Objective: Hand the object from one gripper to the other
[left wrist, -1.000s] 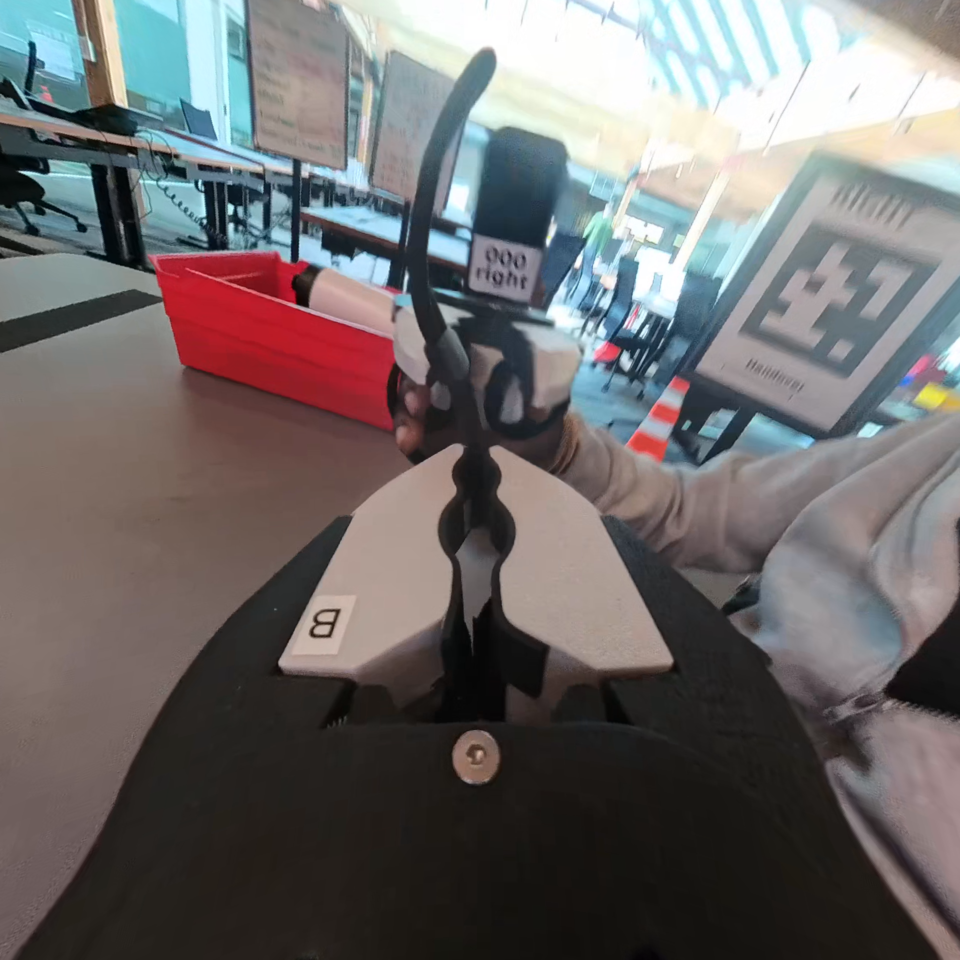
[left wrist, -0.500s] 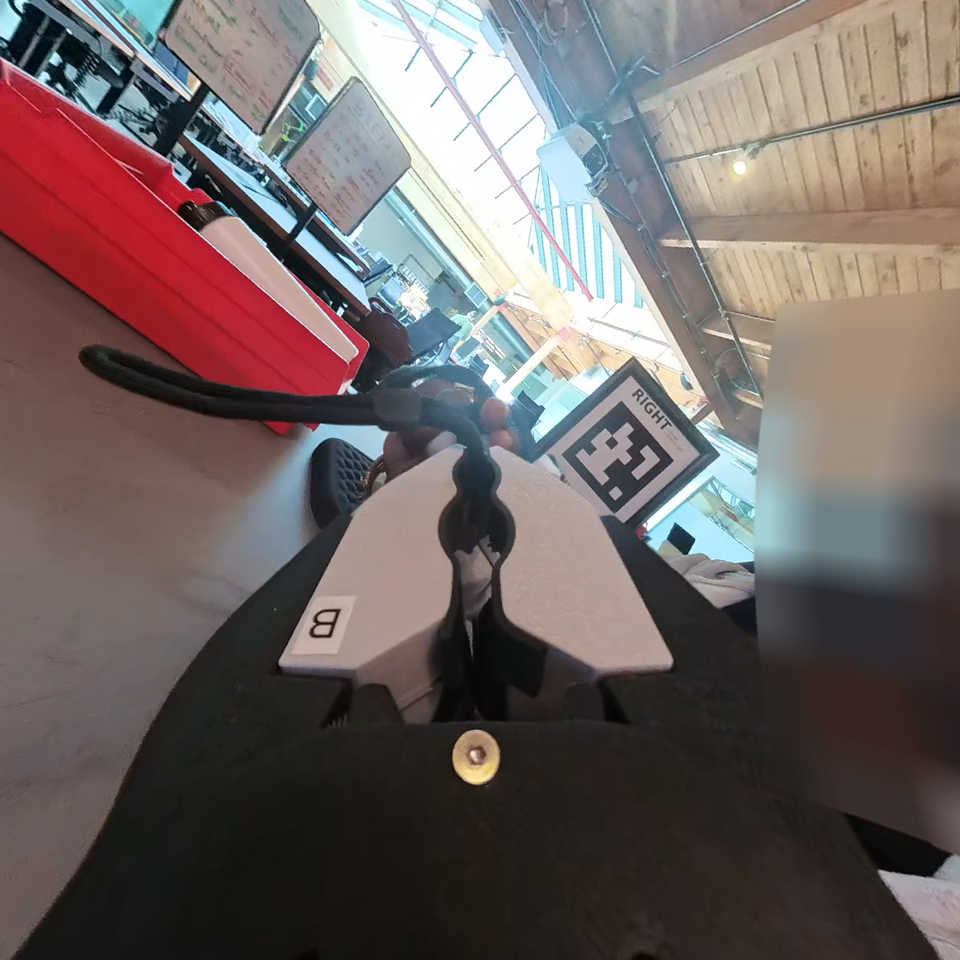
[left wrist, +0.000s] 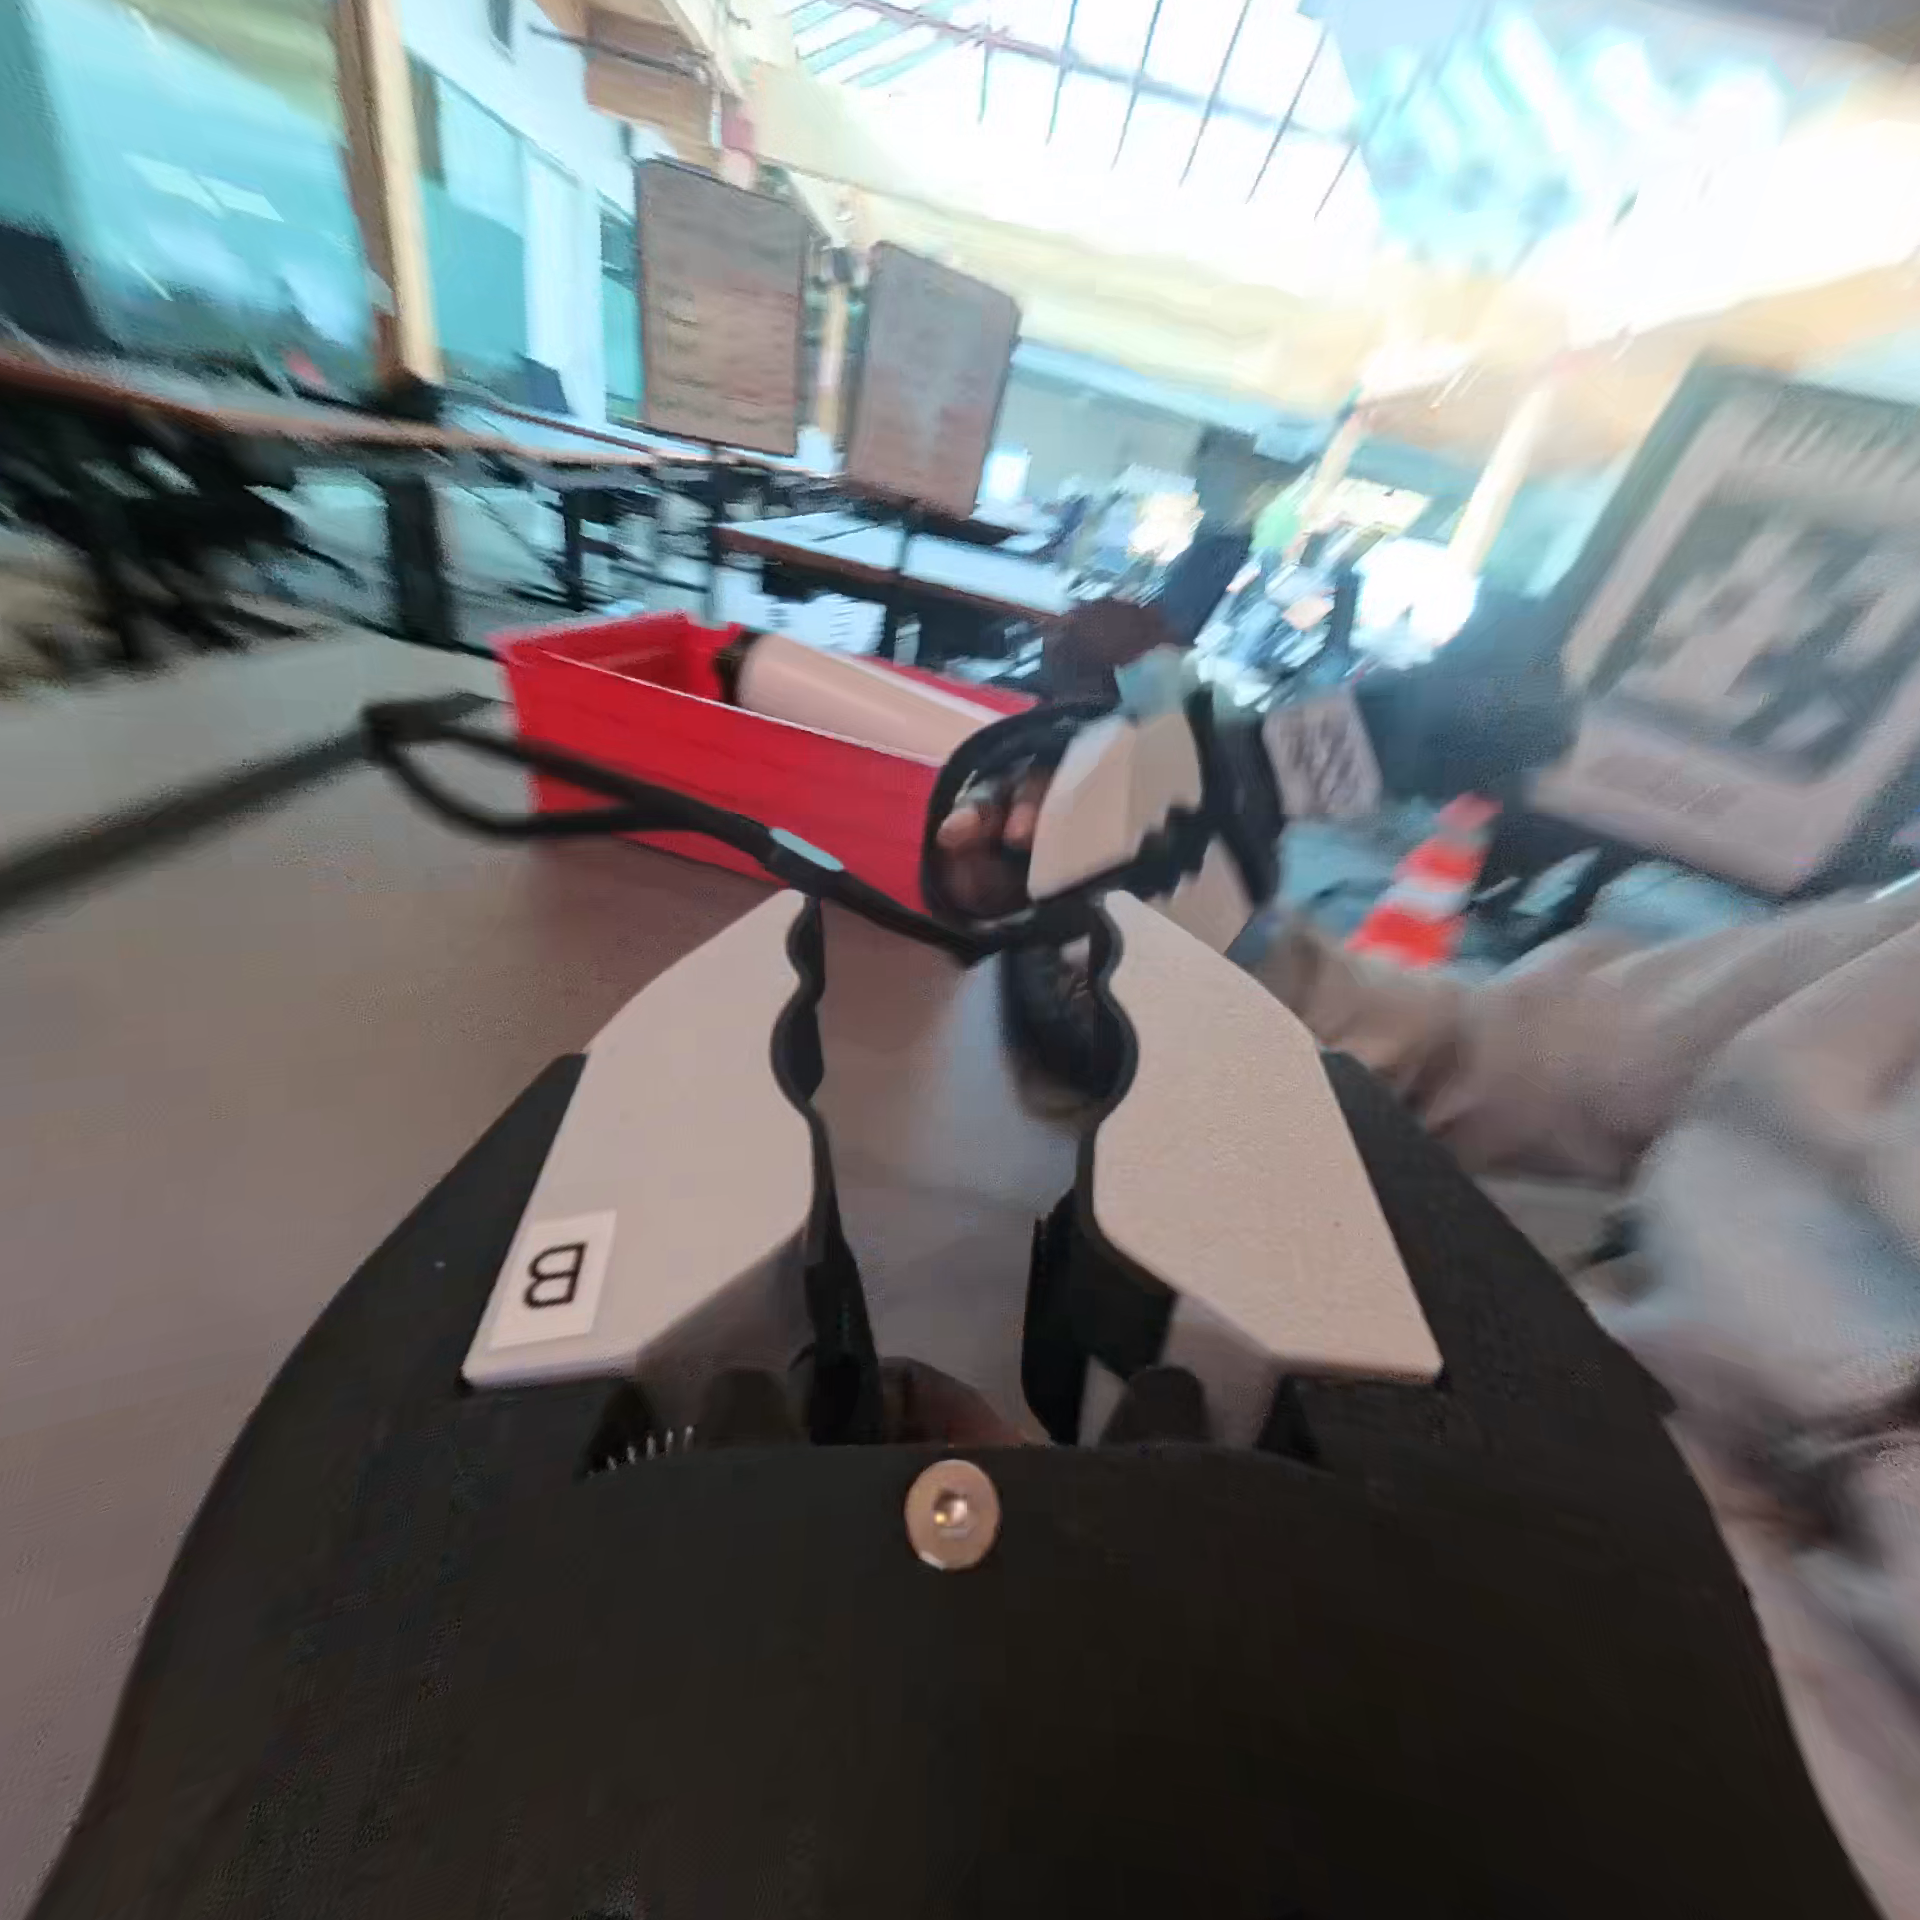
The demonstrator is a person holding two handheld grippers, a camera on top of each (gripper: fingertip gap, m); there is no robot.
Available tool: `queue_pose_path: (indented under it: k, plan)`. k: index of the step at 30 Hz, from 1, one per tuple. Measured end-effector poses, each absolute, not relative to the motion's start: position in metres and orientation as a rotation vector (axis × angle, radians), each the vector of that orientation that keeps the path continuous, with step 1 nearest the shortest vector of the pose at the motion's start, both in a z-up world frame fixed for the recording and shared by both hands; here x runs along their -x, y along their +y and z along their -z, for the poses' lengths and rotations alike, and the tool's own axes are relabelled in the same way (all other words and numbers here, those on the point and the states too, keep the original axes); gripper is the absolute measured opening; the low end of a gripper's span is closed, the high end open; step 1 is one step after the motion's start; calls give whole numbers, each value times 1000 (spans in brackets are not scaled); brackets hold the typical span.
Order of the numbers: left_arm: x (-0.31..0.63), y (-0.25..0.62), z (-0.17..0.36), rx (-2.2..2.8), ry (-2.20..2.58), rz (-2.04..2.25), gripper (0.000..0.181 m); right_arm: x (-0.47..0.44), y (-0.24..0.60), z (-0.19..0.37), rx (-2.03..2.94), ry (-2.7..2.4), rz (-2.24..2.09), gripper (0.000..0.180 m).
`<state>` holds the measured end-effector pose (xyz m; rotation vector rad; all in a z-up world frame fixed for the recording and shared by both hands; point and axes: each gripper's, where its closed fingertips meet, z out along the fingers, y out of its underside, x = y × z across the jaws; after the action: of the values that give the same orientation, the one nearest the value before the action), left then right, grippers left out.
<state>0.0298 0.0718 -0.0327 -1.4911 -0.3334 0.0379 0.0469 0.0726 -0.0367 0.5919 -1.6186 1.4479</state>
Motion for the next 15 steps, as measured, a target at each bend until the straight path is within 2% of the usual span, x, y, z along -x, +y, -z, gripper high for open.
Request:
queue_pose_path:
  k: [1,5,12,13,15]
  plan:
    - [-29,69,35,1543,-277,-189,49,-45,75,36,-537,-1703,-1563,7]
    - [-27,64,31,1602,-89,-601,50,-41,81,35,-354,-1952,-1878,7]
    - [-42,84,53,1707,11,-504,47,-46,79,37,-284,-2094,-2018,7]
    - [-43,87,59,1734,11,-484,45,-46,79,38,-283,-2105,-2016,7]
    - [-40,92,69,1785,-7,-485,29,-48,79,39,-286,-2118,-2022,7]
